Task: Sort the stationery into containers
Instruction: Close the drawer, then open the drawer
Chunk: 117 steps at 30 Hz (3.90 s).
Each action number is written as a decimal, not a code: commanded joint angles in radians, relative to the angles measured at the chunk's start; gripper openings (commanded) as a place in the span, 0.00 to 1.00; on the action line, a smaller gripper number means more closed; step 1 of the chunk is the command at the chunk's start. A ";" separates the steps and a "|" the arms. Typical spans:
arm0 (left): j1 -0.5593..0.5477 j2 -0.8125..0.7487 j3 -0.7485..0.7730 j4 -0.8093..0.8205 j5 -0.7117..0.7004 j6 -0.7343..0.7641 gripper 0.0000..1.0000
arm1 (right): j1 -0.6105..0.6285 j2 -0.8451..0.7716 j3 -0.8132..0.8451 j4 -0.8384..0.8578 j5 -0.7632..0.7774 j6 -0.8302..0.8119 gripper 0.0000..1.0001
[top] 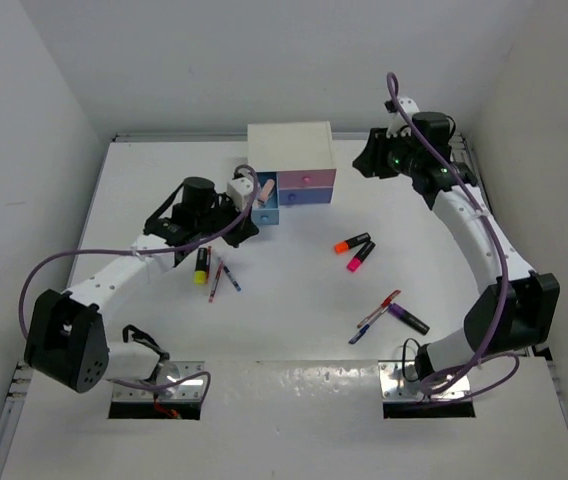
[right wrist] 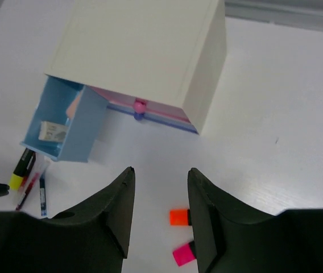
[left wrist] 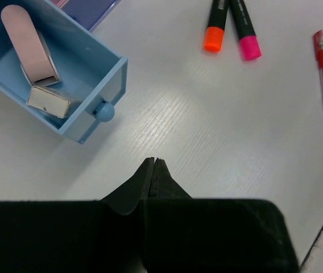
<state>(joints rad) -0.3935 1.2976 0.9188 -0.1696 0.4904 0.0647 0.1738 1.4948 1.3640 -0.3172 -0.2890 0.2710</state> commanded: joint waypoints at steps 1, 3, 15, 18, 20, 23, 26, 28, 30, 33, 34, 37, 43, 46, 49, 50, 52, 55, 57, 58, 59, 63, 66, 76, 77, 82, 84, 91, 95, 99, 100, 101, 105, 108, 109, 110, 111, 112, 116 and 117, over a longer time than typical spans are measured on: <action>-0.040 0.026 -0.014 0.146 -0.122 -0.020 0.00 | -0.019 -0.024 -0.040 -0.013 -0.018 0.016 0.41; -0.067 0.054 -0.009 0.194 -0.179 -0.020 0.00 | -0.033 -0.030 -0.069 -0.013 -0.021 0.033 0.41; -0.143 0.230 0.080 0.305 -0.409 0.003 0.00 | -0.045 -0.016 -0.088 -0.026 -0.058 0.050 0.41; -0.143 0.259 0.115 0.315 -0.435 0.020 0.00 | -0.046 -0.019 -0.095 -0.036 -0.061 0.034 0.41; -0.143 0.282 0.146 0.321 -0.460 0.029 0.00 | -0.046 -0.022 -0.112 -0.036 -0.068 0.031 0.41; -0.142 0.321 0.179 0.331 -0.486 0.052 0.00 | -0.043 -0.027 -0.135 -0.031 -0.079 0.031 0.41; -0.128 0.359 0.225 0.341 -0.486 0.063 0.00 | -0.042 -0.030 -0.155 -0.033 -0.085 0.025 0.42; -0.127 0.393 0.256 0.344 -0.486 0.072 0.00 | -0.042 -0.030 -0.161 -0.039 -0.088 0.019 0.42; -0.127 0.414 0.270 0.351 -0.486 0.078 0.00 | -0.040 -0.030 -0.164 -0.046 -0.091 0.016 0.43; -0.127 0.460 0.293 0.377 -0.533 0.083 0.00 | -0.040 -0.033 -0.174 -0.046 -0.101 0.011 0.44; -0.127 0.466 0.301 0.383 -0.538 0.081 0.00 | -0.040 -0.036 -0.186 -0.045 -0.108 0.011 0.44; -0.127 0.488 0.313 0.400 -0.550 0.080 0.00 | -0.039 -0.050 -0.218 -0.026 -0.125 0.008 0.44; -0.134 0.522 0.345 0.417 -0.628 0.096 0.00 | -0.022 -0.053 -0.256 -0.017 -0.124 0.016 0.44; -0.133 0.534 0.353 0.436 -0.667 0.112 0.00 | -0.014 -0.059 -0.279 -0.010 -0.125 0.033 0.44; -0.127 0.546 0.367 0.446 -0.674 0.113 0.00 | -0.013 -0.067 -0.304 -0.006 -0.125 0.043 0.44; -0.123 0.551 0.370 0.450 -0.678 0.112 0.00 | -0.008 -0.074 -0.309 -0.005 -0.125 0.043 0.44; -0.123 0.552 0.376 0.452 -0.678 0.115 0.00 | -0.004 -0.082 -0.321 -0.002 -0.119 0.043 0.44; -0.125 0.554 0.377 0.456 -0.671 0.112 0.04 | 0.009 -0.091 -0.330 0.000 -0.104 0.034 0.45; -0.125 0.552 0.379 0.463 -0.670 0.110 0.09 | 0.012 -0.093 -0.335 0.006 -0.093 0.039 0.46; -0.127 0.554 0.380 0.464 -0.668 0.112 0.10 | 0.010 -0.096 -0.333 0.006 -0.088 0.045 0.46; -0.125 0.552 0.384 0.464 -0.673 0.107 0.11 | 0.012 -0.096 -0.336 0.006 -0.084 0.048 0.46; -0.128 0.552 0.387 0.456 -0.673 0.106 0.17 | 0.013 -0.107 -0.336 0.015 -0.073 0.080 0.46; -0.130 0.496 0.370 0.444 -0.626 0.087 0.33 | 0.035 -0.133 -0.342 0.036 -0.055 0.082 0.46; -0.105 0.289 0.491 0.136 -0.497 -0.244 0.54 | 0.050 -0.148 -0.378 0.199 0.037 0.310 0.45; -0.085 0.282 0.489 0.130 -0.495 -0.258 0.54 | 0.053 -0.142 -0.381 0.242 0.040 0.389 0.48; -0.056 0.292 0.529 0.104 -0.440 -0.281 0.61 | 0.107 -0.050 -0.375 0.344 0.105 0.551 0.48; -0.042 0.311 0.555 0.079 -0.420 -0.304 0.61 | 0.153 0.007 -0.321 0.337 0.155 0.509 0.46; -0.016 0.380 0.629 0.064 -0.403 -0.322 0.62 | 0.246 0.143 -0.157 0.320 0.398 0.304 0.41; -0.033 0.443 0.686 0.015 -0.467 -0.302 0.63 | 0.283 0.212 -0.102 0.320 0.479 0.298 0.41; -0.013 0.495 0.687 0.038 -0.445 -0.307 0.62 | 0.309 0.277 -0.069 0.334 0.528 0.269 0.42; -0.010 0.503 0.689 0.039 -0.441 -0.312 0.61 | 0.312 0.286 -0.057 0.336 0.530 0.266 0.42; -0.007 0.512 0.699 0.041 -0.435 -0.319 0.61 | 0.314 0.297 -0.051 0.336 0.528 0.267 0.42; 0.002 0.558 0.730 0.035 -0.400 -0.318 0.61 | 0.319 0.344 -0.025 0.340 0.534 0.274 0.42; 0.004 0.580 0.744 0.027 -0.406 -0.302 0.62 | 0.325 0.364 -0.013 0.359 0.534 0.270 0.42; 0.007 0.585 0.746 0.027 -0.412 -0.301 0.62 | 0.326 0.369 -0.008 0.362 0.542 0.267 0.42; 0.004 0.591 0.744 0.033 -0.415 -0.299 0.62 | 0.328 0.374 -0.005 0.368 0.550 0.264 0.42; 0.005 0.595 0.746 0.036 -0.418 -0.299 0.62 | 0.329 0.378 0.003 0.374 0.557 0.261 0.42; 0.008 0.601 0.746 0.036 -0.417 -0.301 0.62 | 0.331 0.387 0.006 0.379 0.565 0.257 0.42; 0.018 0.628 0.758 0.036 -0.403 -0.312 0.62 | 0.329 0.409 0.026 0.392 0.574 0.255 0.41; 0.019 0.631 0.758 0.039 -0.398 -0.315 0.62 | 0.332 0.412 0.027 0.395 0.577 0.257 0.41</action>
<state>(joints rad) -0.3954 1.9160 1.6379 -0.1593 0.0753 -0.2420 0.4953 1.8961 1.3426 0.0139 0.2554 0.5381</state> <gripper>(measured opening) 0.620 0.414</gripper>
